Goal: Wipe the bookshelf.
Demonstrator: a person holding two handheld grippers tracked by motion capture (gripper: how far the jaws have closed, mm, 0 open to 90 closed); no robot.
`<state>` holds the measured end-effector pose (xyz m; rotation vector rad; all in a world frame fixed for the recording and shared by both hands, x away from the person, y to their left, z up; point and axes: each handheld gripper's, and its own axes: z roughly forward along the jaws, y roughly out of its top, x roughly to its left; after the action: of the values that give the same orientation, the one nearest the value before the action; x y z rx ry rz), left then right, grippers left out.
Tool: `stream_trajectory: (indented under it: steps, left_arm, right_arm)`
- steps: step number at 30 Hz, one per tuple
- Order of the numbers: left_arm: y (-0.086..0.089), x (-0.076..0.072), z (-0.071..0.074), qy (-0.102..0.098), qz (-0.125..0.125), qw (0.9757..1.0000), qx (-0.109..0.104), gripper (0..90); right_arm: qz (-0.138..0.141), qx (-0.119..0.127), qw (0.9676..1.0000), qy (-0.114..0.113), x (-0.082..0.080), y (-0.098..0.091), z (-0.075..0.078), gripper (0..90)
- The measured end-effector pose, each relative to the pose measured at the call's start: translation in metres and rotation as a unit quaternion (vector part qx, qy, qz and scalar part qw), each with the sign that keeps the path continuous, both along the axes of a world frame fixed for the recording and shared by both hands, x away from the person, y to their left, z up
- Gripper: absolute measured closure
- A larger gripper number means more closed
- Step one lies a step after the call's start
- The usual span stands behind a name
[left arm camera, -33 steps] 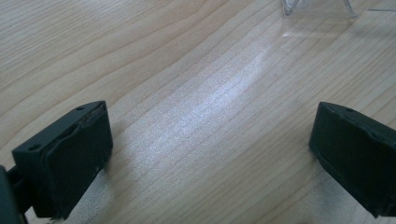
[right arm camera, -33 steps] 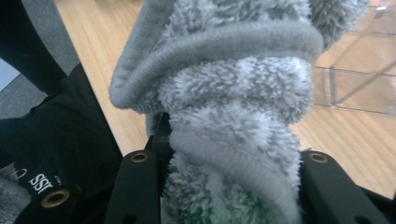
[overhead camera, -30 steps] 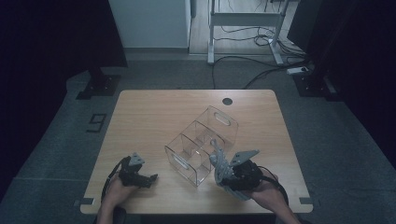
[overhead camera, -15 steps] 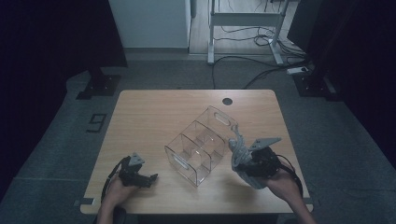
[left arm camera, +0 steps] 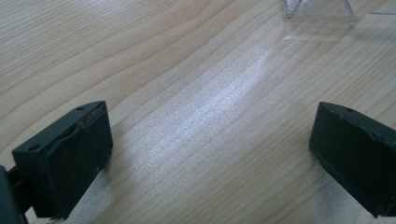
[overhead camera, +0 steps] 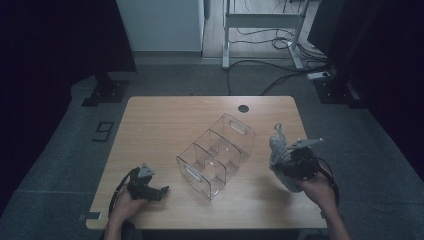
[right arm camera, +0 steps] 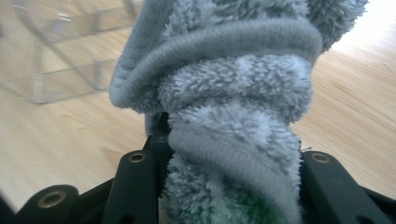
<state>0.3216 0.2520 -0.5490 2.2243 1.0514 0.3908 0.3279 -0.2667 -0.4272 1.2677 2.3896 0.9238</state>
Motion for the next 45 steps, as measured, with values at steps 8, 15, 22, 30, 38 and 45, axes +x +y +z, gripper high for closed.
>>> stream_trajectory:
  steps: [8,15,22,30,38,45]
  left_arm:
    - [0.0,0.001,0.0,0.001,0.001,1.0,0.001,0.0]
    - [-0.001,0.001,0.0,0.001,0.004,1.0,0.001,0.0]
    - [-0.001,0.001,0.0,0.001,0.005,1.0,0.001,0.0]
    - [-0.001,0.001,0.0,0.0,0.005,1.0,0.0,0.0]
    - [-0.001,0.002,0.0,0.001,0.004,1.0,0.0,0.0]
    - [-0.002,0.002,0.004,0.017,0.002,0.9998,0.012,0.0]
  right_arm:
    - [-0.047,0.002,0.9988,0.012,0.012,-0.017,-0.029,55.0]
    - [-0.06,-0.005,0.9978,0.028,0.018,-0.018,-0.06,53.1]
    - [-0.058,-0.028,0.9972,0.039,0.022,-0.019,-0.082,52.1]
    - [-0.051,-0.033,0.9971,0.045,0.025,-0.024,-0.097,43.4]
    - [-0.045,-0.02,0.998,0.04,0.025,-0.027,-0.096,23.2]
    - [-0.04,0.001,0.9992,0.003,0.021,-0.031,-0.078,13.8]
